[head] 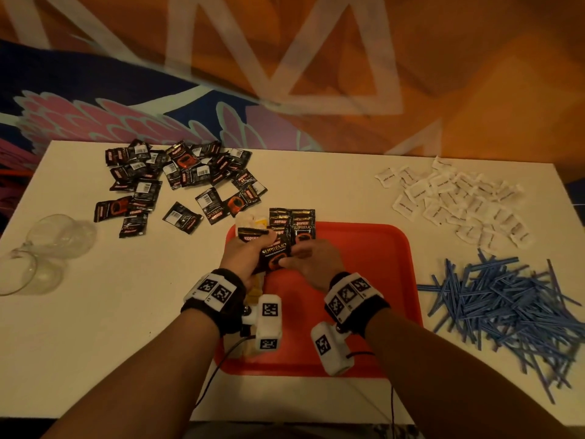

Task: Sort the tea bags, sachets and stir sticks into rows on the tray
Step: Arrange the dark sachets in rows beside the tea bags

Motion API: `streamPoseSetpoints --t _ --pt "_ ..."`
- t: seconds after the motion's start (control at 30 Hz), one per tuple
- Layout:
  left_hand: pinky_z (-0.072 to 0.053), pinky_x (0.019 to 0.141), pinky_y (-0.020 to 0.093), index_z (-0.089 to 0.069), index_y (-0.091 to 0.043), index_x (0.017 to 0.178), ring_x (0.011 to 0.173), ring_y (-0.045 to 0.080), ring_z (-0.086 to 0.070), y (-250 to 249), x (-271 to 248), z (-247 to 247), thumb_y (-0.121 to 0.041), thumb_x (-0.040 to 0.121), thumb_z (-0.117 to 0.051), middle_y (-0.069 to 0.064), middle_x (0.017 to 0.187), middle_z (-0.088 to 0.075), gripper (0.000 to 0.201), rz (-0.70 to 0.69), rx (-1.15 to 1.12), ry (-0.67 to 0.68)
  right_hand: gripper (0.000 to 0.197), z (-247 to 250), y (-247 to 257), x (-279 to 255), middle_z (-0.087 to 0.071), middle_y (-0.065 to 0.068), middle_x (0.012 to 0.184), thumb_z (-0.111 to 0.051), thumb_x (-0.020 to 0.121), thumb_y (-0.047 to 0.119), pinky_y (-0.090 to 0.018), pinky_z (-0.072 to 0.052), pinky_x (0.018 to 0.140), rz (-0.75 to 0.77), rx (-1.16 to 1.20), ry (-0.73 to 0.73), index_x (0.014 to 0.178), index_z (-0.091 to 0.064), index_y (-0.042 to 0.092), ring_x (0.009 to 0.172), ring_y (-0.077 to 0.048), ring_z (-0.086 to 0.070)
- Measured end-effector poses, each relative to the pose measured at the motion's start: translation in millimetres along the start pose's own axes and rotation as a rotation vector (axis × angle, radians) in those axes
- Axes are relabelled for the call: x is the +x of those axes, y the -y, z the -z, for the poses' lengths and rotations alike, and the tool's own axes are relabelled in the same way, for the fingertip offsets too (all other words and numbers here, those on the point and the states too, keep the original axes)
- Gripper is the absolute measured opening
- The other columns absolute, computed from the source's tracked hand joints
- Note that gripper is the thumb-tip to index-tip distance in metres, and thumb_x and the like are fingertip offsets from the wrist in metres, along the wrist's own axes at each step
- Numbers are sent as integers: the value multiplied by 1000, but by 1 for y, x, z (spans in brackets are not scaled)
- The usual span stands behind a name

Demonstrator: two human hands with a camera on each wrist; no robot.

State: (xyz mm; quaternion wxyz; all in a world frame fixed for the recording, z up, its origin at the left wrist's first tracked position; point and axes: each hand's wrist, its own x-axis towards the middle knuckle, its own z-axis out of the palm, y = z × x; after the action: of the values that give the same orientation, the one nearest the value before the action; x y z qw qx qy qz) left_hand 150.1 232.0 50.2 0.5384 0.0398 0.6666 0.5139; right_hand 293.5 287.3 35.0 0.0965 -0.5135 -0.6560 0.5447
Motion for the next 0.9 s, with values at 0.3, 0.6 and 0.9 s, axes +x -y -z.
streamPoseSetpoints --t 0.3,0.6,0.9 --pt "-39 79 19 -70 -22 110 95 13 -56 0 17 2 -30 96 -62 1 108 -63 18 -407 1027 -54 33 20 -32 23 -66 3 119 -65 92 33 -17 -42 83 -204 -199 -77 121 -67 18 109 -12 -60" --pt "-46 101 41 -48 -36 143 123 27 -53 10 31 1 -26 98 -51 4 145 -41 46 -380 1559 113 18 24 -41 51 -66 2 102 -70 88 30 -17 -42 67 -333 -218 -117 101 -66 18 89 -10 -56" --pt "-46 100 45 -47 -35 144 127 27 -51 11 38 -3 -22 97 -49 -1 149 -41 49 -403 1560 140 17 18 -42 59 -61 6 83 -75 83 25 -13 -37 53 -350 -155 -165 91 -62 19 69 0 -52"
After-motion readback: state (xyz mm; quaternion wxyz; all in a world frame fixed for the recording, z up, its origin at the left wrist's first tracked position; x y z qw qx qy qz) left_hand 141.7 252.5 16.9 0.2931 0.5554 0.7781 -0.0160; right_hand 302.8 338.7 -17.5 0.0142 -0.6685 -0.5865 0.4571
